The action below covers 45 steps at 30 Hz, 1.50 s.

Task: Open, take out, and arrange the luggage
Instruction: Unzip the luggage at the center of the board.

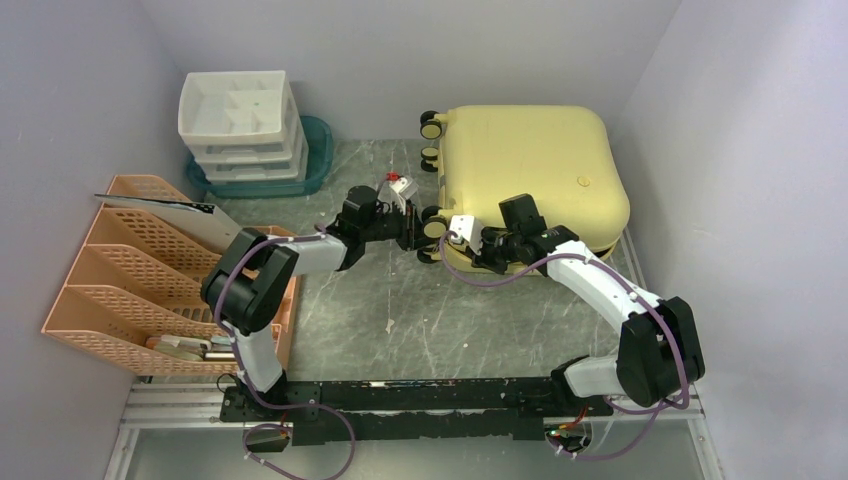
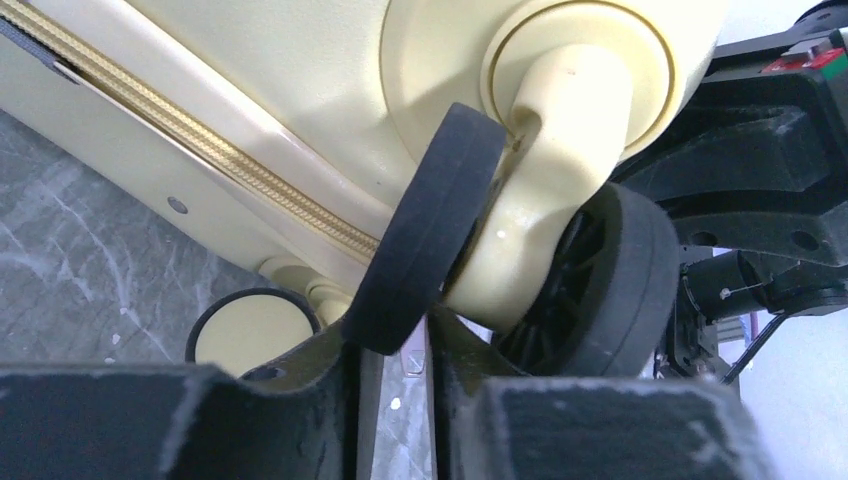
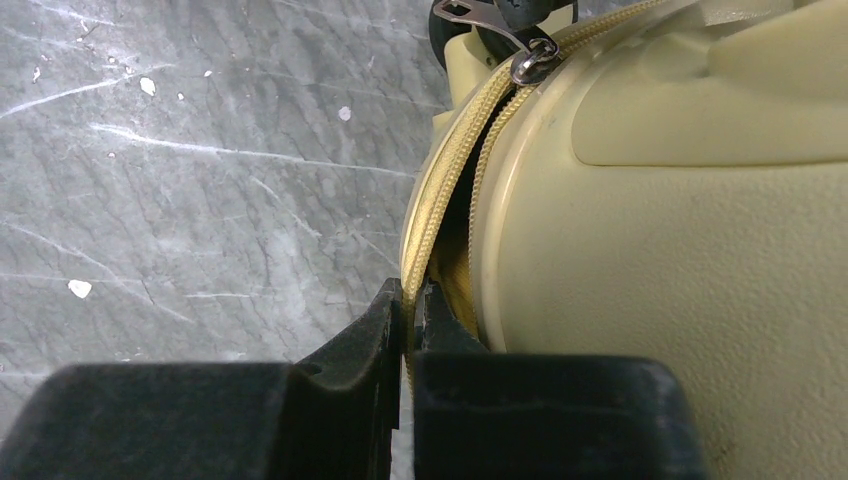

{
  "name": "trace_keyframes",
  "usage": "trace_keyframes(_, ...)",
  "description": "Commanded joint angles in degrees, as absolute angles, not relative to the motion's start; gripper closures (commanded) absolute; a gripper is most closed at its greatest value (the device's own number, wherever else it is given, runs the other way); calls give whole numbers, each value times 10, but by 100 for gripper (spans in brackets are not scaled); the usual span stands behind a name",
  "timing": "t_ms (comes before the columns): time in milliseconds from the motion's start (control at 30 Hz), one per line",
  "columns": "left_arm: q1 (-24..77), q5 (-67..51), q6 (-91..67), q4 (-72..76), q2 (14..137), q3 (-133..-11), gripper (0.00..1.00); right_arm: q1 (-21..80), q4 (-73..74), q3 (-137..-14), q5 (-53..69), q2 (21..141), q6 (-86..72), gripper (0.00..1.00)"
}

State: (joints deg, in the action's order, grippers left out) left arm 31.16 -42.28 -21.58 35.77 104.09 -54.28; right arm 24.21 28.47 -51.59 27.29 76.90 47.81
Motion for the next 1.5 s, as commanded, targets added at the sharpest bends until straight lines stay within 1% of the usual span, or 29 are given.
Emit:
trace_keyframes(0,312,-455,-183,376,1052,-558,70,243,344,-498,341,794,467,100)
trace_keyframes(67,312,-454,-177,369,1055,-560,65,242,345,-498,342,794,467,100)
trace_keyframes(100,312,-455,-175,367,1057,-561,60,242,344,-498,342,794,467,100)
trace_keyframes(167,311,-457,-172,365,1059,-562,43,241,345,-498,343,795,467,100)
trace_keyframes(233,311,-461,-172,366,1061,-562,34,241,344,-498,342,795,467,100)
trace_keyframes(367,311,-498,-190,386,1075,-566,32,241,344,-497,342,795,468,100)
trace_keyframes(500,310,-570,-249,452,1100,-572,33,241,344,-497,341,796,468,100)
trace_keyframes(600,310,-595,-285,490,1116,-577,36,241,343,-496,340,796,468,100)
trace_keyframes(667,310,-594,-289,488,1125,-585,41,241,343,-496,340,795,468,100)
trace_keyframes(767,310,-592,-294,487,1132,-595,50,241,344,-496,341,795,468,100)
trace_keyframes(867,310,-587,-306,498,1135,-598,66,241,344,-496,340,795,468,100)
trace_keyframes(967,309,-580,-308,493,1139,-605,89,241,344,-496,341,797,469,100)
trace_keyframes(1000,309,-580,-307,489,1142,-610,93,241,345,-496,342,798,470,100)
trace_keyframes(1033,309,-579,-304,483,1143,-614,95,241,345,-497,342,799,469,100)
trace_keyframes(1133,309,-569,-291,462,1142,-619,95,241,347,-497,343,799,471,100)
trace_keyframes(1233,309,-533,-257,418,1131,-618,95,241,349,-496,344,796,474,100)
trace_keyframes(1333,308,-453,-204,348,1104,-610,95,240,361,-498,344,795,480,100)
trace_keyframes(1467,309,-310,-154,282,1059,-597,95,240,392,-500,342,785,507,100)
